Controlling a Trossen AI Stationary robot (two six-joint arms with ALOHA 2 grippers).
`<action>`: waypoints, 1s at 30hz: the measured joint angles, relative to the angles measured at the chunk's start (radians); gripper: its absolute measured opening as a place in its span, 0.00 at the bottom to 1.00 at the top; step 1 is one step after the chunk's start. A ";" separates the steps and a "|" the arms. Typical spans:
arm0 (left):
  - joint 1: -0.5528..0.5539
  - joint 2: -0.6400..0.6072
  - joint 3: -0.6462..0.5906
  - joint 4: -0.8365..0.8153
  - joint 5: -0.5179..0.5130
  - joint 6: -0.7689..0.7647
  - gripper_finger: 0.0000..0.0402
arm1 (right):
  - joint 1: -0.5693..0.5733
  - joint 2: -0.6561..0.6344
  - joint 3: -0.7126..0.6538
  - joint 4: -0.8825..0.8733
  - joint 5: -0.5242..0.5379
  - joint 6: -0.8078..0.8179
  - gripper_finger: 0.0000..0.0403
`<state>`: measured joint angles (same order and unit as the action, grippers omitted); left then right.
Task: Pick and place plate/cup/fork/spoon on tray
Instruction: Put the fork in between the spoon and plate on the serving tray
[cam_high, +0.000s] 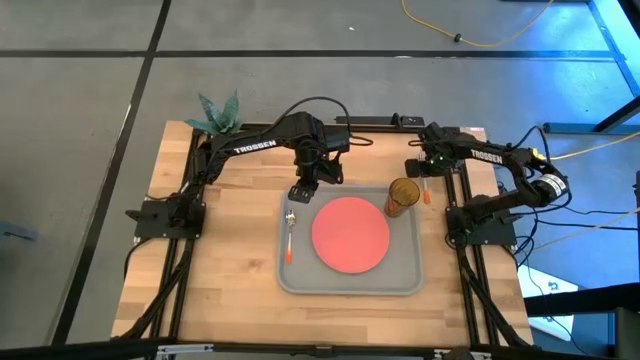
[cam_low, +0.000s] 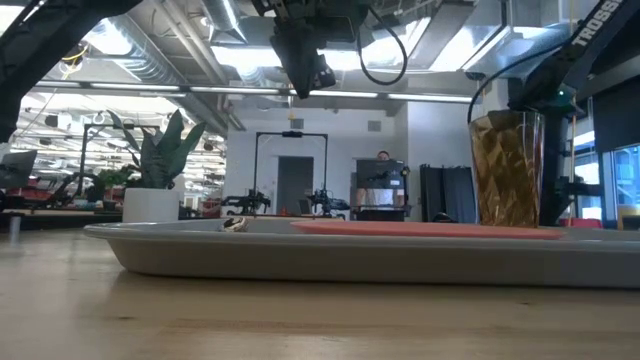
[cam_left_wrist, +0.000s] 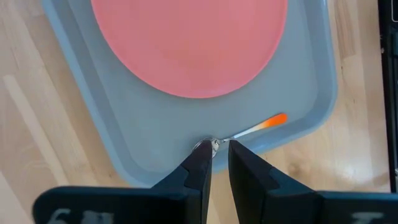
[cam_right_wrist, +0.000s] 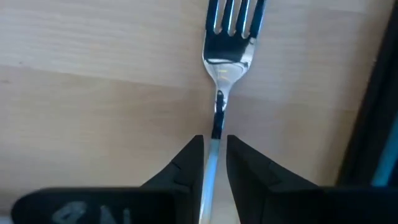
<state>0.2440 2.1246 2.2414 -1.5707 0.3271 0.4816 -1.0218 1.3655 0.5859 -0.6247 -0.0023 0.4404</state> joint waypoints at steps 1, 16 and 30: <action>0.000 0.000 0.000 0.000 0.000 0.000 0.12 | 0.000 0.000 -0.008 0.017 -0.002 0.000 0.18; 0.000 0.000 0.000 0.000 0.000 0.000 0.12 | 0.004 -0.003 -0.034 0.042 0.038 -0.025 0.08; 0.000 0.000 0.000 0.000 -0.010 0.000 0.12 | 0.079 0.002 -0.016 0.037 0.122 -0.016 0.01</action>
<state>0.2436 2.1246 2.2414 -1.5707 0.3169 0.4816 -0.9425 1.3679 0.5694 -0.5875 0.1197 0.4245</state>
